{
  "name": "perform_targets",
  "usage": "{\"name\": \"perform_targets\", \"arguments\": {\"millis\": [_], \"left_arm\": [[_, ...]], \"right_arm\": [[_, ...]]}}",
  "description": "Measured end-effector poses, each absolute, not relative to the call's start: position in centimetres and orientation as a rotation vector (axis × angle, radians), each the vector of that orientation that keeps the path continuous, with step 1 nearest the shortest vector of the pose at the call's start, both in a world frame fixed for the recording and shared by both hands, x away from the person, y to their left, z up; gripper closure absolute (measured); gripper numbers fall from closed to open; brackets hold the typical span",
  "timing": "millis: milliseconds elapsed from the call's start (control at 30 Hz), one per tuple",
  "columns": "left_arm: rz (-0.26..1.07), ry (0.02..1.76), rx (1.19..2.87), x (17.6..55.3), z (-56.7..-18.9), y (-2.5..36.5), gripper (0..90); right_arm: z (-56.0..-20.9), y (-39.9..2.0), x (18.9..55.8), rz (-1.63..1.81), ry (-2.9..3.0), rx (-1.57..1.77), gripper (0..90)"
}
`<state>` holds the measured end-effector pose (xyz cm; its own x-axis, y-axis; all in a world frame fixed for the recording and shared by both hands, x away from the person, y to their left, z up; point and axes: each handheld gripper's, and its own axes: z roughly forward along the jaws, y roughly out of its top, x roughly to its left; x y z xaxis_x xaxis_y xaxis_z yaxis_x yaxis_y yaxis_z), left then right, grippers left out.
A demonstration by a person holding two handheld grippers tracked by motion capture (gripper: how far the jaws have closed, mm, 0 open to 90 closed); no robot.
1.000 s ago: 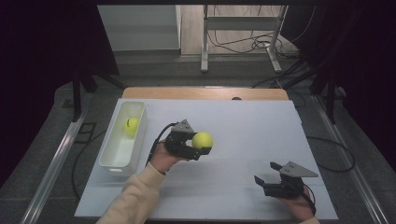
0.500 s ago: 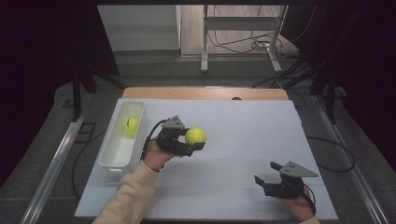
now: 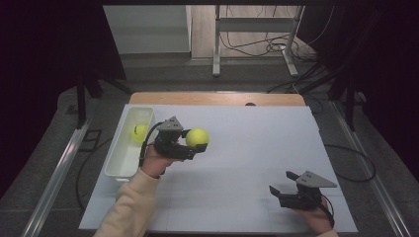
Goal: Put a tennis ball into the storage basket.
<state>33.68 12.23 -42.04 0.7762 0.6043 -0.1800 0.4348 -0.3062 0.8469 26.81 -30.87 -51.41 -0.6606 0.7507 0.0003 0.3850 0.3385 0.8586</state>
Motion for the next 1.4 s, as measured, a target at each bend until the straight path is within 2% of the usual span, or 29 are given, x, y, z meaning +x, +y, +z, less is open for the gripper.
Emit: {"name": "perform_targets", "arguments": {"millis": [1400], "left_arm": [[0.326, 0.946, 1.896, 32.6, -41.8, 18.0, 26.2]], "right_arm": [[-51.4, -30.8, 26.8, 1.248, 2.213, 0.999, 15.5]]}}
